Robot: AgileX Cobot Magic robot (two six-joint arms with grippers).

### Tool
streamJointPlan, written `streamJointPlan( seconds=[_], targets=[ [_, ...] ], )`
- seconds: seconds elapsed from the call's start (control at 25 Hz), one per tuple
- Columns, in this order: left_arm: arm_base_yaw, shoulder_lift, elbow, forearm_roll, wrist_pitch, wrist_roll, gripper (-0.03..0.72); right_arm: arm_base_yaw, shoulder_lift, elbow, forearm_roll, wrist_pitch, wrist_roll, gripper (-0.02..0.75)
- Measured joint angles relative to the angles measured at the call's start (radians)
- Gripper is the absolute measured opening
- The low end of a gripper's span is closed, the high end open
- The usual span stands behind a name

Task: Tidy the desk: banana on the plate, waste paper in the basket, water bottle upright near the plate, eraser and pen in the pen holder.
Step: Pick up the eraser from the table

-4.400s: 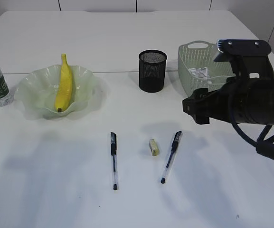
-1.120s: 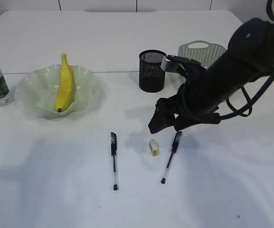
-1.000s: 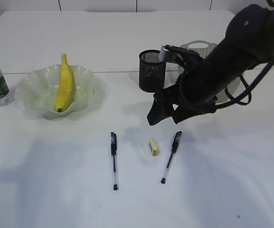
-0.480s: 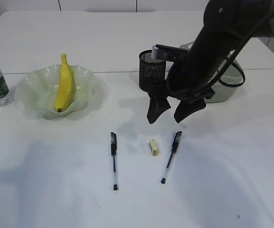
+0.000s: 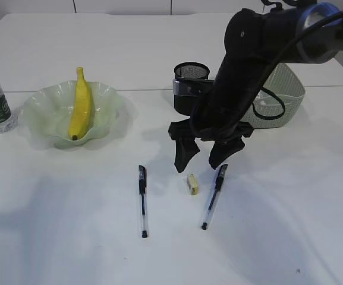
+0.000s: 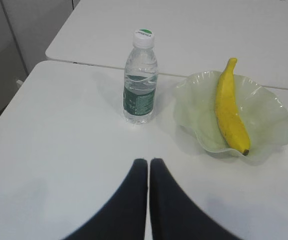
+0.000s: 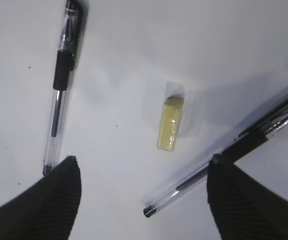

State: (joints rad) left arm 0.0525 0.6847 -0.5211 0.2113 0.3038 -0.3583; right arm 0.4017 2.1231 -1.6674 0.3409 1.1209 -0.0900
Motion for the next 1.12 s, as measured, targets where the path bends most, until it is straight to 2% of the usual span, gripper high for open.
streamJointPlan(
  seconds=[0.16,1.12],
  targets=[
    [0.000,0.000,0.000,0.000,0.000,0.000,-0.024,0.000,0.002,0.000,-0.027,-0.006,0.013,0.586],
    [0.000,0.000,0.000,0.000,0.000,0.000,-0.024,0.000,0.077,-0.014,-0.022,-0.041,0.023,0.586]
  ],
)
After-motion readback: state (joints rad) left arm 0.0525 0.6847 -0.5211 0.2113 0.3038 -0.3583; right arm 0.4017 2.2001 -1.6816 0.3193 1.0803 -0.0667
